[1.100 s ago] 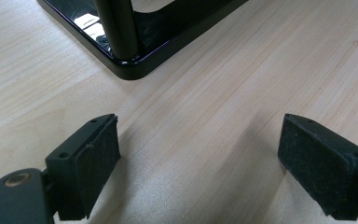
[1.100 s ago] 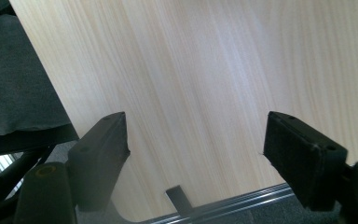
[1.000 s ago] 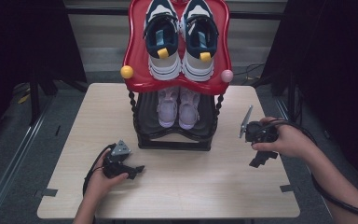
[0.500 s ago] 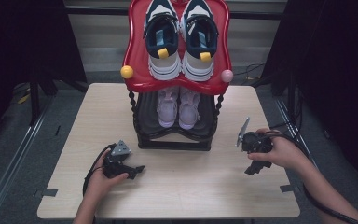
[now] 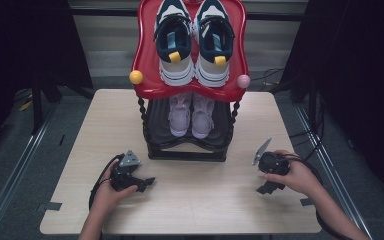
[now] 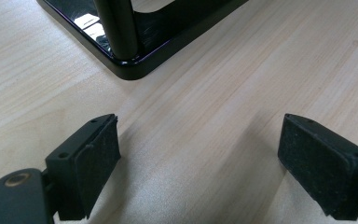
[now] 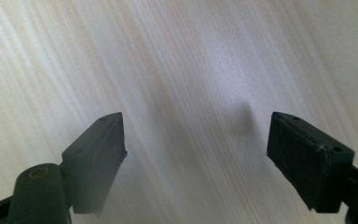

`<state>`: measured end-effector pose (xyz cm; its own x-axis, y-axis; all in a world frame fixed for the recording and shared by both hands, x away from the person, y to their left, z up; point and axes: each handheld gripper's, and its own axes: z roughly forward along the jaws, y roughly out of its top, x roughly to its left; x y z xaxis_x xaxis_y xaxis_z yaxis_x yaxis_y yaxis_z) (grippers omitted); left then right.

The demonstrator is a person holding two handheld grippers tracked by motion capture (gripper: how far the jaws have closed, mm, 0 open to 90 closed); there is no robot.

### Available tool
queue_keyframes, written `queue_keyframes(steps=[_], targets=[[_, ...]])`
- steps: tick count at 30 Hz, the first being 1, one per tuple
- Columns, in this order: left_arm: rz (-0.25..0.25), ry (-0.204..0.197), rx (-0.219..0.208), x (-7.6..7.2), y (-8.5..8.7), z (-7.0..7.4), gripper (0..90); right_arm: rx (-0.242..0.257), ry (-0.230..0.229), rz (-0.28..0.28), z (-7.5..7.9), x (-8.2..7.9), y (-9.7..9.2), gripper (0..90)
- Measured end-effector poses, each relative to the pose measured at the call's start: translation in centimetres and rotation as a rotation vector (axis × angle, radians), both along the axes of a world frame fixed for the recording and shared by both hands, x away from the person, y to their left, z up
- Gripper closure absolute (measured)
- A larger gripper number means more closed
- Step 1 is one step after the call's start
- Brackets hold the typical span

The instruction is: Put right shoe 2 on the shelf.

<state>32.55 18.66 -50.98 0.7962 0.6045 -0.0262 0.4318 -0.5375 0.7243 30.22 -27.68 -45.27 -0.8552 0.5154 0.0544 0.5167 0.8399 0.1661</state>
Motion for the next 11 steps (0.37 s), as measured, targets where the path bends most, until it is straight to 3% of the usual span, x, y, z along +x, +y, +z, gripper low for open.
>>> queue_keyframes(steps=[3, 11], targets=[[0.000, 0.000, 0.000, 0.0, 0.0, 0.0, 12.1, 0.037, -0.037, -0.026, -1.1, -0.4, -0.3, 18.2], [0.000, 0.000, -0.001, 0.0, 0.0, 0.0, 12.1, 0.221, -0.173, -0.097, -3.3, -1.6, -1.2, 13.7]])
